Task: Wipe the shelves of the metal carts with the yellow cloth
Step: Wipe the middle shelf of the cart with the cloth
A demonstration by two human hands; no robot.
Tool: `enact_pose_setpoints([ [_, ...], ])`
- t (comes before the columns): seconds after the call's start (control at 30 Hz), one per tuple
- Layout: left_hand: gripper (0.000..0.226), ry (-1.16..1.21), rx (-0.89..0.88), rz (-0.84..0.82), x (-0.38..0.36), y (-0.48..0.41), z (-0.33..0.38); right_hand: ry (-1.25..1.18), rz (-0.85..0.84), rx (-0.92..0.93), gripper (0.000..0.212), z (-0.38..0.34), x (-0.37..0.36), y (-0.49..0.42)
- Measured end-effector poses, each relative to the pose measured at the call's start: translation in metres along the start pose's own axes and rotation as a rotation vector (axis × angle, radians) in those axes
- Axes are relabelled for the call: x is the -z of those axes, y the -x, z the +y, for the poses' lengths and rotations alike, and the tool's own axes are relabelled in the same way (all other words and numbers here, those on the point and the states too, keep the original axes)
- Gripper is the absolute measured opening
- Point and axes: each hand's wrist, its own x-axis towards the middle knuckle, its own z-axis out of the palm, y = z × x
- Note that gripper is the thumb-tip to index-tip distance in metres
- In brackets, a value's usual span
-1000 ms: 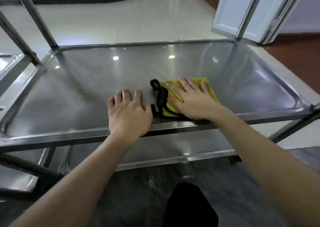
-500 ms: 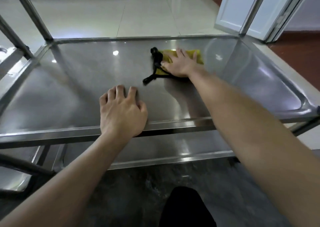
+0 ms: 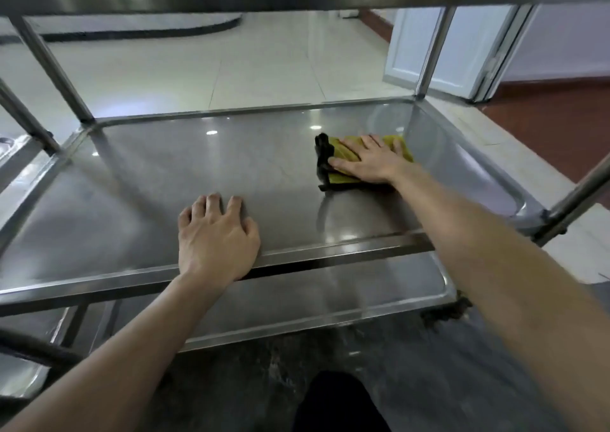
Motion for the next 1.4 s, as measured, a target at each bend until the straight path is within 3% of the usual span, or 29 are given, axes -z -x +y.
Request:
enact_pose_setpoints([
  [0.07,0.049,0.004,0.001,0.012,-0.001,-0.001,-0.001,-0.014,0.021,-0.043,0.113,-0.012,0.004,-0.032],
  [0.13,0.049,0.007,-0.002,0.002,0.000,-0.003,-0.001,-0.011,0.014,-0.040,0.104,-0.020,0.002,-0.028],
  [0.23,0.058,-0.024,0.010,-0.081,0.007,-0.005,-0.001,-0.021,-0.024,0.036,0.089,-0.009,-0.015,0.031],
  [0.33,0.065,0.002,0.087,-0.161,0.020,-0.017,0.023,0.020,-0.003,0.152,0.094,0.012,-0.039,0.113],
  [0.5,0.067,0.128,-0.172,-0.063,0.002,-0.006,0.117,0.066,0.046,0.024,0.074,0.051,-0.038,0.171],
  [0.67,0.071,0.072,-0.215,-0.080,-0.014,-0.004,0.121,0.027,0.081,-0.011,0.094,0.065,-0.040,0.143],
  [0.77,0.071,0.071,-0.212,-0.049,-0.015,-0.002,0.122,-0.010,0.043,-0.112,0.094,0.053,-0.020,0.071],
  [0.9,0.072,0.052,-0.212,-0.054,-0.018,-0.005,0.124,-0.028,0.020,-0.156,0.108,0.031,0.004,-0.013],
  [1.0,0.072,0.047,-0.216,-0.058,-0.018,-0.005,0.125,-0.015,-0.012,-0.147,0.088,0.027,-0.001,-0.005],
  [1.1,0.071,0.045,-0.229,-0.062,-0.016,-0.003,0.125,-0.033,-0.025,-0.082,0.075,0.055,-0.010,0.073],
  [1.23,0.071,0.010,-0.216,-0.054,-0.017,-0.004,0.128,-0.096,0.030,-0.155,0.094,0.073,-0.030,0.152],
  [1.33,0.072,-0.004,-0.214,-0.079,-0.016,-0.005,0.128,-0.103,0.159,-0.243,0.105,0.042,-0.031,0.110],
  [1.4,0.070,-0.017,-0.209,-0.090,-0.015,-0.007,0.127,-0.082,0.129,-0.240,0.115,0.025,-0.023,0.066],
])
